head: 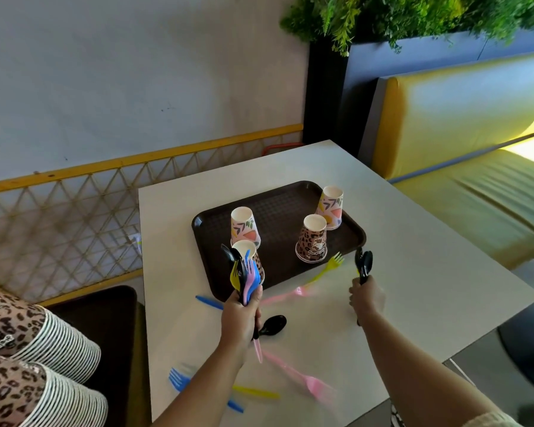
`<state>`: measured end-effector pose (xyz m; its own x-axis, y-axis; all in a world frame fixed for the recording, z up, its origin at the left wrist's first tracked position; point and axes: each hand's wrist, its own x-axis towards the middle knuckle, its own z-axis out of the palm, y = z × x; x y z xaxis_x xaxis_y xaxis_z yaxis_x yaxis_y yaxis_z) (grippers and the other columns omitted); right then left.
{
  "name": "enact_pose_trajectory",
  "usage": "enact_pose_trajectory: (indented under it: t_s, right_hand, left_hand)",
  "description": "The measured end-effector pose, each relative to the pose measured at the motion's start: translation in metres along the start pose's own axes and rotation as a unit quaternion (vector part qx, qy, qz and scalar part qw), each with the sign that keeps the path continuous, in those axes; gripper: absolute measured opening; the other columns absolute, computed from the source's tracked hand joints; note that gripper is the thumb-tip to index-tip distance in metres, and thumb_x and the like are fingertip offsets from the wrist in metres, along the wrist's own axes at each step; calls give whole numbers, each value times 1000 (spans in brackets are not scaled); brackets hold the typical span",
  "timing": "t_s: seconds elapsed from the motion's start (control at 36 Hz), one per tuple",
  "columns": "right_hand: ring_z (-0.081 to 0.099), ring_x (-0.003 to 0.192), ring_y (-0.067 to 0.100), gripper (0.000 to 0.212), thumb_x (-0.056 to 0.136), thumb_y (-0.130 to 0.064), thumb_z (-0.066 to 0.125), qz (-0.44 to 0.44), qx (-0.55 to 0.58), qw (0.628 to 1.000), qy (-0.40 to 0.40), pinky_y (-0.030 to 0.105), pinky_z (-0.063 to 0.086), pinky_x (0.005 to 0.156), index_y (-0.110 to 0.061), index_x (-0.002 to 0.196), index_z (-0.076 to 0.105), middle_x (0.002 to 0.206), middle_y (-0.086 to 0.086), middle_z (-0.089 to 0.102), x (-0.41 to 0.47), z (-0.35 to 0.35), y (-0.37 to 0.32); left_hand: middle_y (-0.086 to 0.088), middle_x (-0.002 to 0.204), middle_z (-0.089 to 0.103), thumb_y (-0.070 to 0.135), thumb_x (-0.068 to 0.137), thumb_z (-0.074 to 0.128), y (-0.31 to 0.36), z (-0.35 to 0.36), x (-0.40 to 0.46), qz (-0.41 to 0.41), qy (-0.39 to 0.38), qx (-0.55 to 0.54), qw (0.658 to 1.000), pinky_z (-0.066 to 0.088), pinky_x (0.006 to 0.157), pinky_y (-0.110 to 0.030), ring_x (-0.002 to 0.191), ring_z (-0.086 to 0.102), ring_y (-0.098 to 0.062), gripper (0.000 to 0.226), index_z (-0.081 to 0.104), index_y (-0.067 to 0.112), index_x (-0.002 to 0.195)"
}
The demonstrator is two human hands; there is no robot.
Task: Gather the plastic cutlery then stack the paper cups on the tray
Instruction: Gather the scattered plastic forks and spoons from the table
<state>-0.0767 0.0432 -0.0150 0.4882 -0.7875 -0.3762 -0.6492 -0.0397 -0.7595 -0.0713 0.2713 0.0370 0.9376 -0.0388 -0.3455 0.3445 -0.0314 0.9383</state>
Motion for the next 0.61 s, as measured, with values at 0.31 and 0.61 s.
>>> enact_pose_trajectory:
  t_s: [0.31, 0.61]
  right_hand:
    - [68, 69, 25, 30, 80, -31, 72, 80, 108, 988, -72, 24, 38, 40, -5, 91, 62, 79, 9, 61, -10, 23, -29]
    - [67, 82, 36, 49, 68, -45, 77, 102, 46, 993, -27, 43, 56, 73, -2, 88, 66, 87, 17, 69, 0, 51, -29]
  left_hand:
    - [0, 49, 39, 25, 92, 59, -4, -1, -2, 5, -3, 30, 1000, 30, 39, -20, 40, 33, -11, 26, 50, 18, 68]
    - [2, 45, 41, 23, 91, 60, -10, 0, 6, -1, -15, 57, 998, 32, 41, -22, 35, 35, -9, 21, 53, 13, 74]
